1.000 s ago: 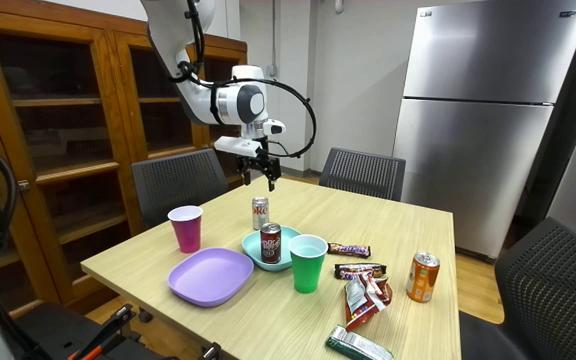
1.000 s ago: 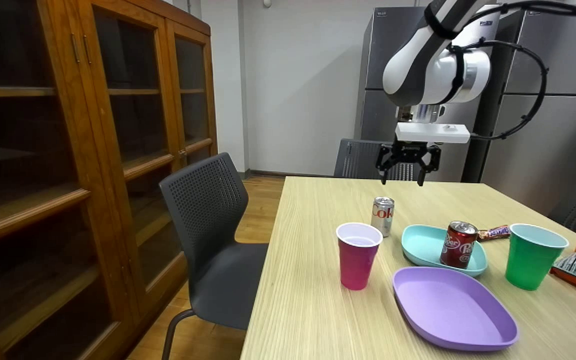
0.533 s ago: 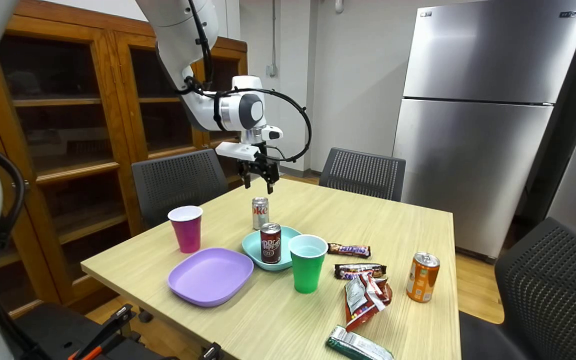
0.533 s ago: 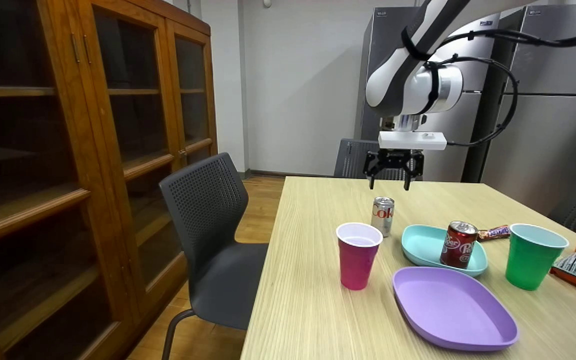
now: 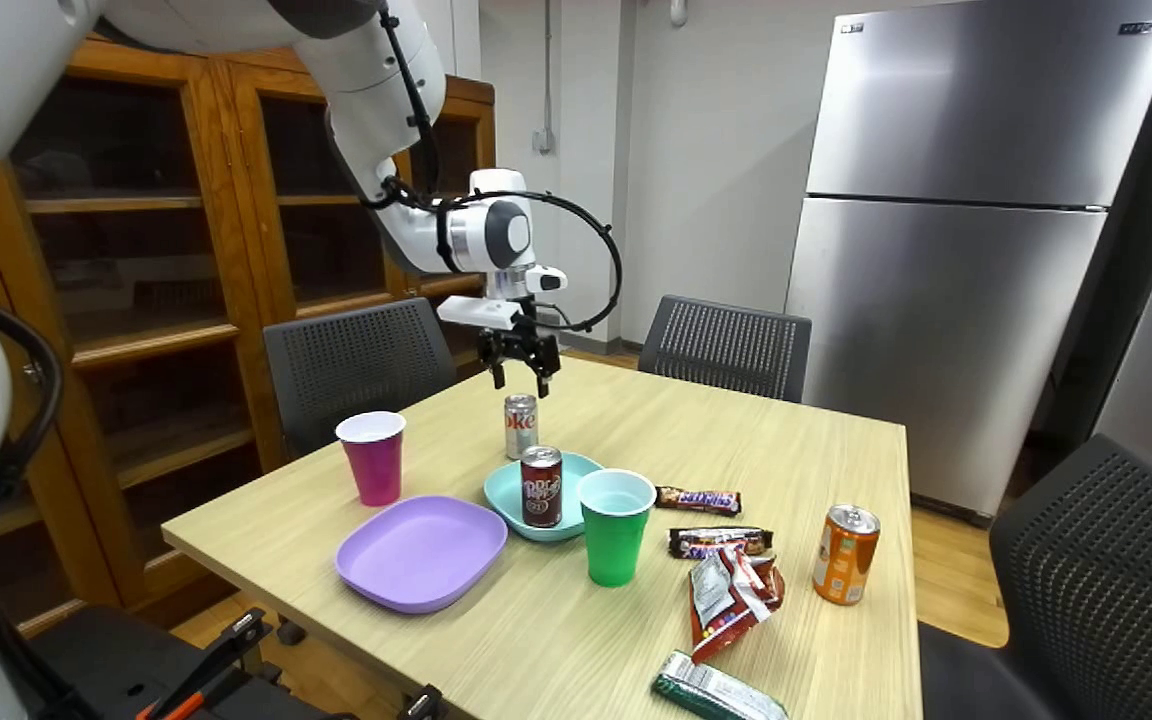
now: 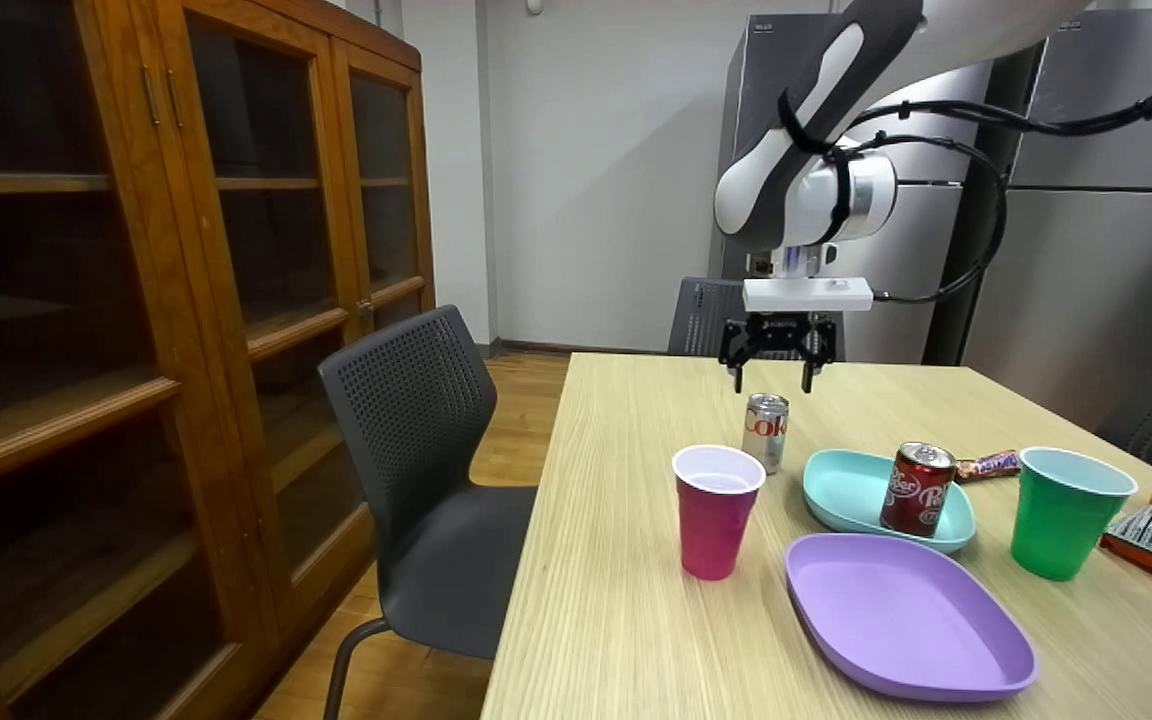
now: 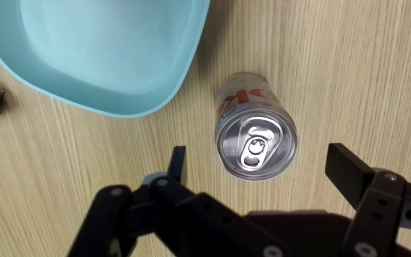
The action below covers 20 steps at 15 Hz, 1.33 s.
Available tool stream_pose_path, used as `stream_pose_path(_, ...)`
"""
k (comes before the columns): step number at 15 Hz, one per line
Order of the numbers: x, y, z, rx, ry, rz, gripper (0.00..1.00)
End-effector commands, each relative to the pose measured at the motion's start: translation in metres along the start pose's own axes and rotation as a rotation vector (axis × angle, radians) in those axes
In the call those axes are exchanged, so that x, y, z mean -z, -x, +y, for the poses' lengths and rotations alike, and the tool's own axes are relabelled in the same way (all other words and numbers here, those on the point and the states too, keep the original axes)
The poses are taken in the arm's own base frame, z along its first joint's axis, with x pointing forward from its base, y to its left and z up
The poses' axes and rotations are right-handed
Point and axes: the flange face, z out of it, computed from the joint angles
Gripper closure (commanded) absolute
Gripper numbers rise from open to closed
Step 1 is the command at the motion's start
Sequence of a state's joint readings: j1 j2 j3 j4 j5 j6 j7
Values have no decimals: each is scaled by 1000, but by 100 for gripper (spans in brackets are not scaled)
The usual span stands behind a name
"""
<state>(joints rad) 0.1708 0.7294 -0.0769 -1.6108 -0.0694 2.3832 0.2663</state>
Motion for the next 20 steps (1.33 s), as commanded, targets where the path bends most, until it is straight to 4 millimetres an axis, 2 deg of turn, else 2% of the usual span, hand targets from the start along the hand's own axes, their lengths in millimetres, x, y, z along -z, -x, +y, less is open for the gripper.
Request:
stream_pose_path(1, -8, -12, -7, -19, 39, -24, 0)
stream_pose_path(8, -24, -13, -10, -8, 48, -50, 0)
stream_pose_path(17, -26, -8, -9, 1, 43, -51, 0)
stream_pose_path(18, -26, -8, -10, 4, 38, -49, 25)
stream_pose_path(19, -25, -7, -10, 4, 39, -47, 26)
stream_pose_path(20, -24, -6, -10, 5, 39, -48, 34)
